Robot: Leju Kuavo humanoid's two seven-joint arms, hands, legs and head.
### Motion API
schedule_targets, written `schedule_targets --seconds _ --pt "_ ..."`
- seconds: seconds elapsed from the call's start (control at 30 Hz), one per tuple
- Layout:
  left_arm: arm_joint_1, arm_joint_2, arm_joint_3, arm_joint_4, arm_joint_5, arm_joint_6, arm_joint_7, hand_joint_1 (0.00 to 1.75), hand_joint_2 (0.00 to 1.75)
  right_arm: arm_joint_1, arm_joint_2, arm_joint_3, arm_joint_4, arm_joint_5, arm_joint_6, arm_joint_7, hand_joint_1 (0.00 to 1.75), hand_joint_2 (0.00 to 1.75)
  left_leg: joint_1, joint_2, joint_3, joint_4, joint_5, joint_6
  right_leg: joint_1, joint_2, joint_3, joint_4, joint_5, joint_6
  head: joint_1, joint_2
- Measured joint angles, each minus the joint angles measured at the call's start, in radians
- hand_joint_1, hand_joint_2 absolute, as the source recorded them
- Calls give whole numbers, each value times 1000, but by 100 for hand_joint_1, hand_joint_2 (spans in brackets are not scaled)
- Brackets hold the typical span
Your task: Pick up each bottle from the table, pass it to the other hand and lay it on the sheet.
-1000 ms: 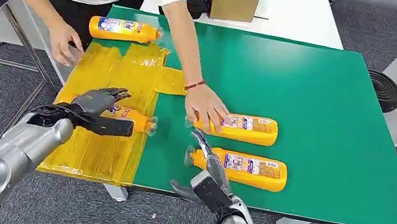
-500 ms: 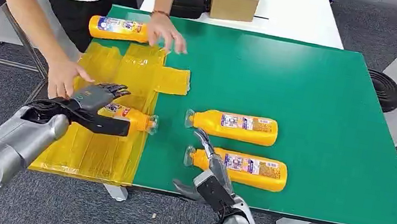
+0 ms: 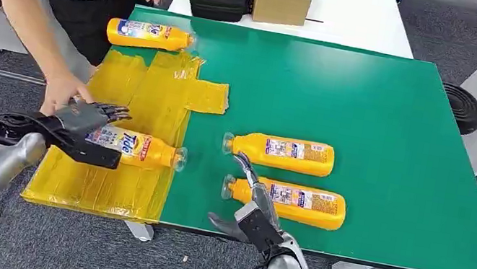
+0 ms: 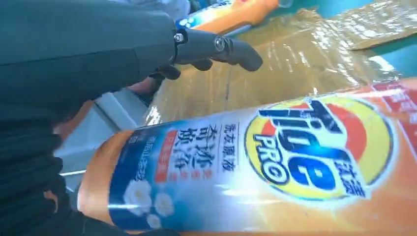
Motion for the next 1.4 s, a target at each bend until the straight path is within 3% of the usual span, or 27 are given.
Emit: schedule_targets --seconds 0.3,0.5,0.8,0.97,1.17,1.4 --pt "-1 63 8 -107 226 -134 -131 0 175 -10 -3 0 22 -11 -2 -12 0 175 0 0 0 0 0 0 0 0 0 0 0 0 0 0" --pt "23 76 56 -161 355 -136 -189 0 175 -15 -4 0 28 -16 -7 -12 0 175 0 0 0 0 0 0 0 0 -1 0 0 0 0 0" --pt "263 -65 293 -361 519 77 -89 0 175 8 -34 -29 -119 201 -36 137 0 175 -2 1 -2 0 0 0 -2 0 -3 -1 0 0 0 0" --pt "340 -124 358 -442 515 153 -52 0 175 2 -65 -60 -183 270 -22 199 0 175 -2 1 -2 0 0 0 -1 0 -3 -1 0 0 0 0" --pt "414 -221 427 -537 492 226 -15 0 175 -124 -181 -79 -151 340 57 308 0 175 -2 0 -3 1 0 1 -2 0 -3 -1 1 1 0 0" --pt "447 -259 458 -581 480 234 -13 0 175 -170 -235 -82 -121 340 75 322 0 175 -2 0 -3 1 0 1 -1 0 -3 0 1 1 0 0"
